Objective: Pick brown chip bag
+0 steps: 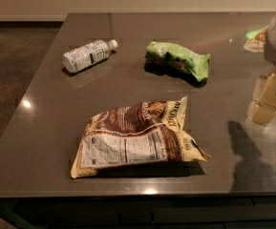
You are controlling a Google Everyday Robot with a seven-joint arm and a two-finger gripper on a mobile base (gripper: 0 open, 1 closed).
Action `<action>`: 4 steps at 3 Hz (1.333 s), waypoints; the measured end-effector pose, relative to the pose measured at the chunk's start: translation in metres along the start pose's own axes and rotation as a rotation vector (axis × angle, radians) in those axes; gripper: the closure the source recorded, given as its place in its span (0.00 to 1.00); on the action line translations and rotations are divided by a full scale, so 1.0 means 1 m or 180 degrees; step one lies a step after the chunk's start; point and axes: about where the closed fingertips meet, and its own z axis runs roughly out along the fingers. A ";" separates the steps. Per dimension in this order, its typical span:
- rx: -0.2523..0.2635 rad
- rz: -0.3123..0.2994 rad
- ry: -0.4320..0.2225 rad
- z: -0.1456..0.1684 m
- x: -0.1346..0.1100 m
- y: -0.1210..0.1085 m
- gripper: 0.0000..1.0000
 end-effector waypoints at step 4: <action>-0.0354 -0.0417 -0.0389 0.029 -0.067 0.019 0.00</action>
Offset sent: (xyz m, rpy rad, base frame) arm 0.0034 0.0137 -0.0049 -0.0061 0.0328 0.0275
